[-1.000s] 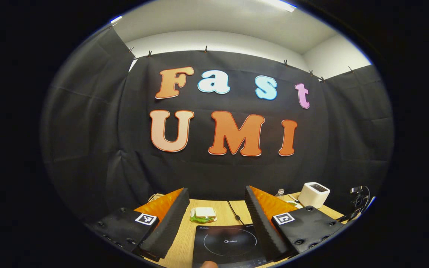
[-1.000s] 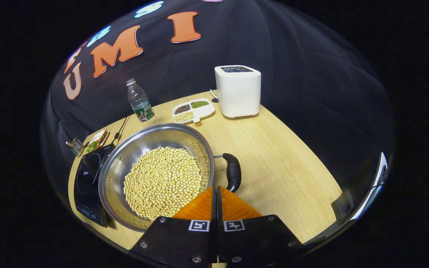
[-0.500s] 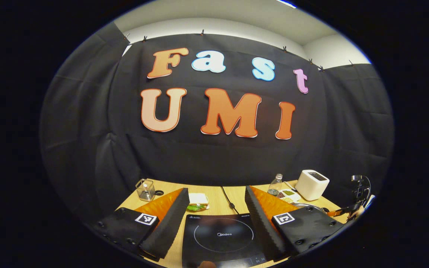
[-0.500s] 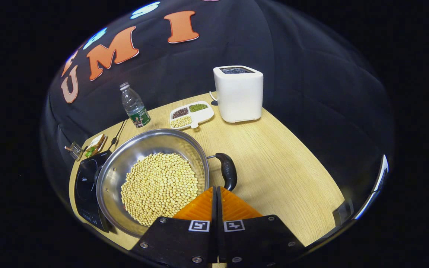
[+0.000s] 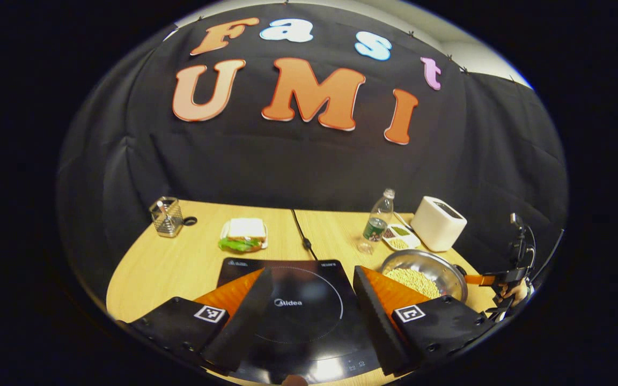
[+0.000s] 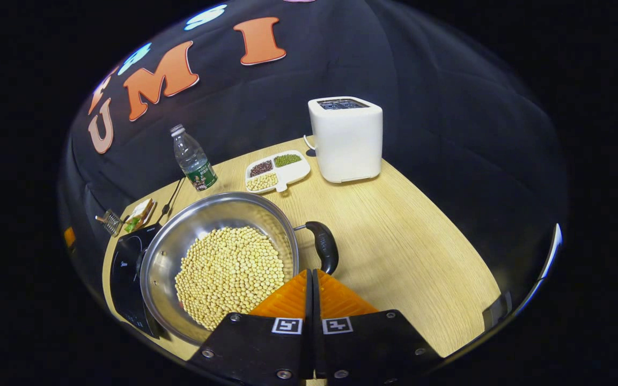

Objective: First push the handle of the pot to place it horizontally, then grasp the pot with both hands and set it on the induction cooktop.

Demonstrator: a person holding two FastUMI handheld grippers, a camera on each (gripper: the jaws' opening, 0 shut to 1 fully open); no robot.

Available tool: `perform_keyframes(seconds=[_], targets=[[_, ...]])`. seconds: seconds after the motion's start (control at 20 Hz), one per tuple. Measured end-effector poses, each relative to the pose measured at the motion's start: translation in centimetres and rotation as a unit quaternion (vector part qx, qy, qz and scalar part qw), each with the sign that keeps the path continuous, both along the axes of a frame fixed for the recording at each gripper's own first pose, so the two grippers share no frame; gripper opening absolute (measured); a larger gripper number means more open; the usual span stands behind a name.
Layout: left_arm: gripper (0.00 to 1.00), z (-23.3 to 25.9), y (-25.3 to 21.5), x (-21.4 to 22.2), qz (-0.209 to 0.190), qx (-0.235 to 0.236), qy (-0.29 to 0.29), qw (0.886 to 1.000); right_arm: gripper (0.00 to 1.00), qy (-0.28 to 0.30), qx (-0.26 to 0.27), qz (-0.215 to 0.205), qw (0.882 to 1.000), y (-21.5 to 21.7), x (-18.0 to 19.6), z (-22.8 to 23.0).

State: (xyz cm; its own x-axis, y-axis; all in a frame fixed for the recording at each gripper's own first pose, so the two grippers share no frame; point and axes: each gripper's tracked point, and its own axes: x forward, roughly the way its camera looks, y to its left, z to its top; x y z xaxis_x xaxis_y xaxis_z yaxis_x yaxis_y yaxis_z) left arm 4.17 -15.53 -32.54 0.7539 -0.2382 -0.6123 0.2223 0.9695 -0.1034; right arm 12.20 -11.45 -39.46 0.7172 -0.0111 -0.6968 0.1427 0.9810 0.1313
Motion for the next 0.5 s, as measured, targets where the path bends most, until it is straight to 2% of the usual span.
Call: perform_keyframes(seconds=[0.15,0.25,0.3,0.5], targets=[[0.99,-2.9,-2.6,-0.8,-0.021,0.001,0.034,0.999,0.00,-0.006,-0.005,0.002,1.000,-0.3,0.5,0.0],[1.00,-4.8,-5.0,-2.0,-0.040,-0.011,0.060,0.997,0.00,-0.003,-0.029,0.000,1.000,-1.1,0.8,-0.6],[0.97,-5.8,-6.1,-2.5,-0.048,-0.013,0.075,0.996,0.00,-0.003,-0.028,0.000,1.000,-1.0,0.9,-0.7],[0.99,-9.1,-8.9,-3.7,-0.065,-0.010,0.112,0.992,0.00,-0.008,-0.011,0.002,1.000,-1.1,0.9,-0.2]])
